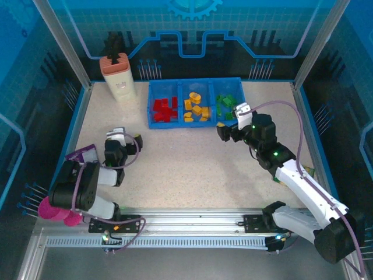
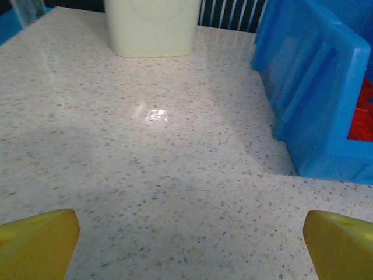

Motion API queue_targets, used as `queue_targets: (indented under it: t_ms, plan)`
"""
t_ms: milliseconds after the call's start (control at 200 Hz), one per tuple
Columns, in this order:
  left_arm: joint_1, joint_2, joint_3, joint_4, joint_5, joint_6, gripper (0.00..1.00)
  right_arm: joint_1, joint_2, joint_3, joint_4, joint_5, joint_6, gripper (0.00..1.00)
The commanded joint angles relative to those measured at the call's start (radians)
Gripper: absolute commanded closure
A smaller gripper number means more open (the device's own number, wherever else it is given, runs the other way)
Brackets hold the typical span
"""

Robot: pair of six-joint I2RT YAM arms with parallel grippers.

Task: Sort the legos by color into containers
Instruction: Reset both arms

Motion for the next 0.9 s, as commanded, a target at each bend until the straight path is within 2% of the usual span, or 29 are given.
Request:
queue_targets:
  t_ms: [0, 95, 160, 310, 375, 440, 505, 625, 756, 896]
  plan:
    - [0.005, 0.062, 0.049, 0.115, 0.123, 0.062, 0.01, 0.009, -0.010, -0.030, 0.053, -0.021, 0.003, 0.00]
    - [-0.001, 0.046, 0.145, -0.093, 0.142, 0.075, 0.01, 0.007, -0.006, -0.077, 0.098, -0.022, 0.008, 0.00]
    - [0.001, 0.049, 0.143, -0.087, 0.122, 0.065, 0.01, 0.010, -0.015, -0.126, 0.159, -0.005, 0.007, 0.00]
    - [0.002, 0.048, 0.145, -0.093, 0.118, 0.065, 0.01, -0.012, -0.052, -0.313, 0.462, 0.050, -0.090, 0.00]
    - [0.000, 0.048, 0.144, -0.092, 0.118, 0.065, 0.01, -0.087, -0.037, -0.348, 0.490, 0.042, -0.077, 0.00]
    - [0.000, 0.048, 0.145, -0.092, 0.117, 0.065, 0.00, -0.193, -0.023, -0.383, 0.495, -0.033, -0.009, 0.00]
    - [0.000, 0.049, 0.144, -0.092, 0.117, 0.066, 0.01, -0.265, -0.012, -0.465, 0.615, -0.090, 0.009, 0.00]
    - [0.000, 0.049, 0.145, -0.093, 0.117, 0.066, 0.01, -0.363, 0.089, -0.527, 0.766, -0.153, 0.023, 0.00]
    - [0.000, 0.049, 0.145, -0.093, 0.117, 0.067, 0.01, -0.383, 0.227, -0.560, 0.969, -0.165, -0.010, 0.00]
    - [0.000, 0.048, 0.143, -0.091, 0.116, 0.067, 0.01, -0.398, 0.345, -0.541, 1.029, -0.241, -0.014, 0.00]
